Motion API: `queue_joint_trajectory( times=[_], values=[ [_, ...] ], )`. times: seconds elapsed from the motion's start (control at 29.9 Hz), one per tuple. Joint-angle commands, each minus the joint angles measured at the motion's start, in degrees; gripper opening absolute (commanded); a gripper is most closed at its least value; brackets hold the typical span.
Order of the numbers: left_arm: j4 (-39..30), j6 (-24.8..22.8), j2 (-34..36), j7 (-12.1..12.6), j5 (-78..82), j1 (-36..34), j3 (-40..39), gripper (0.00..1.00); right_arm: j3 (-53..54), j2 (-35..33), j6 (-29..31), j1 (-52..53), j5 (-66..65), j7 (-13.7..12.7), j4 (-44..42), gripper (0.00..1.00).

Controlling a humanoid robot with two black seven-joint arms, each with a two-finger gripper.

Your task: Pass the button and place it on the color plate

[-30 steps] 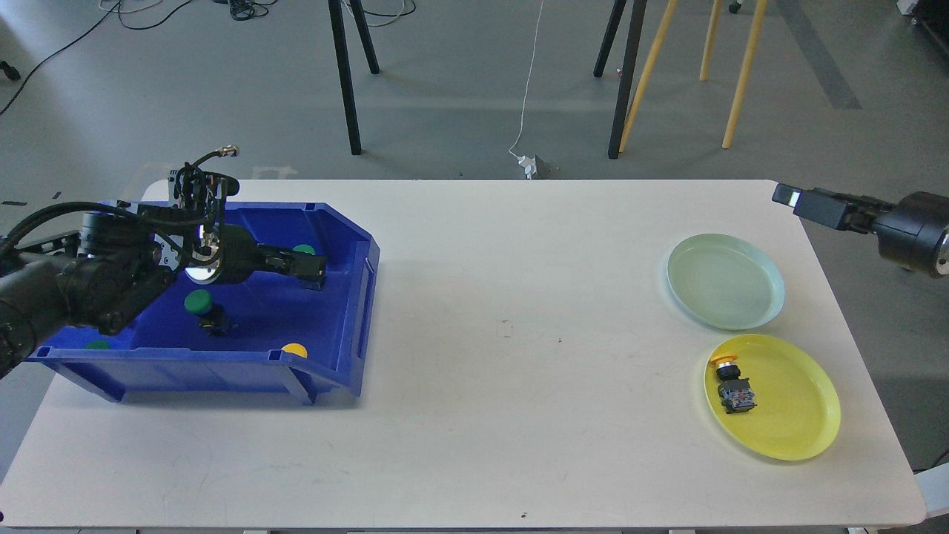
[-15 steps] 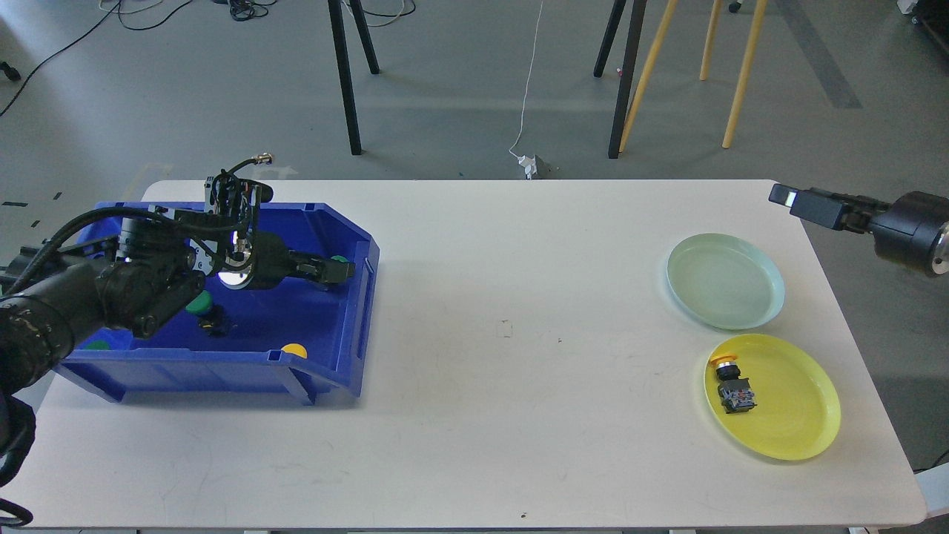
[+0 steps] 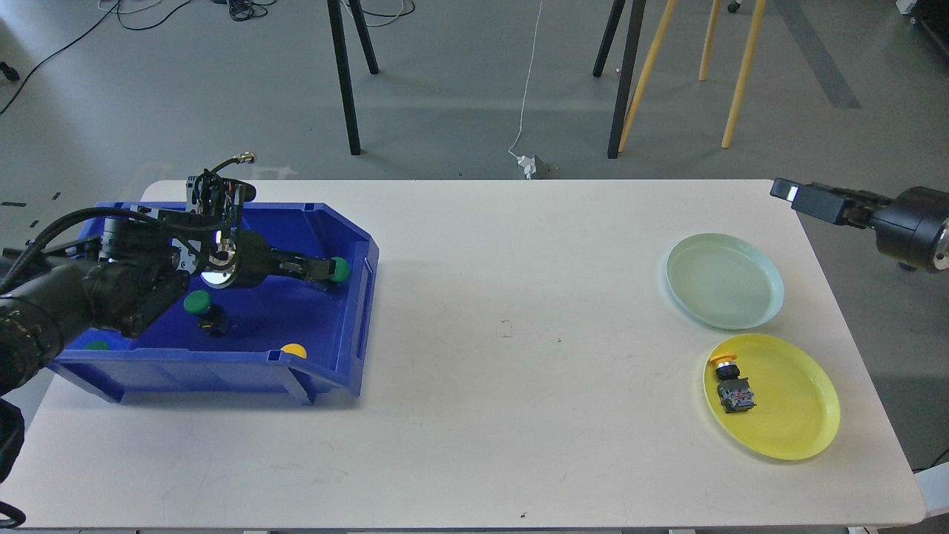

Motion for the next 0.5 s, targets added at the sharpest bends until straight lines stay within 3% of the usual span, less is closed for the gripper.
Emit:
queue_joint_trajectory(
  times=[0.0, 0.47],
  values=[
    [-0.5, -0.1, 3.4, 0.0, 0.0, 0.2, -0.1, 0.74, 0.1, 0.2, -0.2, -0.1, 0.1, 0.0, 0.0, 0.74],
    [-5.0, 0.8, 10.9, 0.0, 0.4, 4.0, -0.1, 0.76, 0.2, 1.3, -1.0, 0.3, 0.3, 0.0, 0.1, 0.74]
  ],
)
